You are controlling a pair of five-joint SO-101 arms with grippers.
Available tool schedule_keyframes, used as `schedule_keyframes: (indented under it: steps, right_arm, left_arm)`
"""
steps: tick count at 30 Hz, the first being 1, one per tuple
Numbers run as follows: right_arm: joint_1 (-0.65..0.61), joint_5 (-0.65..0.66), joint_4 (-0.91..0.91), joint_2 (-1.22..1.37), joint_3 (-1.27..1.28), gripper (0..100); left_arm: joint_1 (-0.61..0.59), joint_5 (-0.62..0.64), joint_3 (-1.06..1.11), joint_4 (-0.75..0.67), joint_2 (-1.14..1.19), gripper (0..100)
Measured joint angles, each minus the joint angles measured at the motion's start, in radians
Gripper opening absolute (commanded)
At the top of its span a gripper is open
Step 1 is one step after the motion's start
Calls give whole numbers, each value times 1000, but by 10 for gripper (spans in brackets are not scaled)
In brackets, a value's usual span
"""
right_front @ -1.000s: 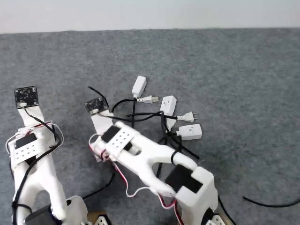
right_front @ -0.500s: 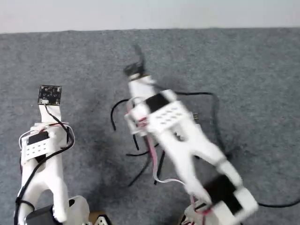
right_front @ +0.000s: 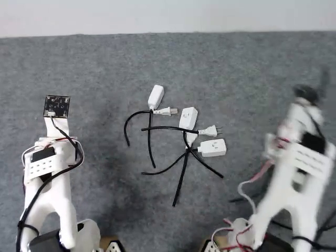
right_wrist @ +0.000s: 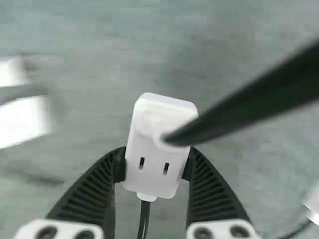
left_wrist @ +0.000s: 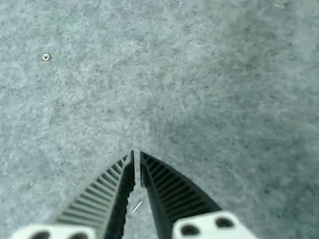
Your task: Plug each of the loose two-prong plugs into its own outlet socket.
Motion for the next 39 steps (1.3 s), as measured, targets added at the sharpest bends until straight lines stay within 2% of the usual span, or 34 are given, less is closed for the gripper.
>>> schedule_keyframes:
  steps: [3,9,15,22,25,27,30,34,39]
  right_arm:
    - [147,60,-126,32,68,12]
    - [249,92,-233,256,35,20]
    - [377,28,-242,491,-172,116]
    - [549,-8,-244,586,-358,251]
    - [568,-6,-184,588,-391,311]
    - [572,-2,-115,588,-413,310]
    - [569,-11,-23,588,-474,270]
    - [571,-95,120,588,-586,184]
    - [473,-121,282,588,-683,148]
  left_arm:
    - [0,0,0,0,0,15]
    - [0,0,0,0,0,15]
    - [0,0,0,0,0,15]
    - [0,0,0,0,0,15]
    - [0,0,0,0,0,15]
    - [0,0,0,0,0,15]
    - [0,0,0,0,0,15]
    - [0,0,0,0,0,15]
    - [0,0,0,0,0,15]
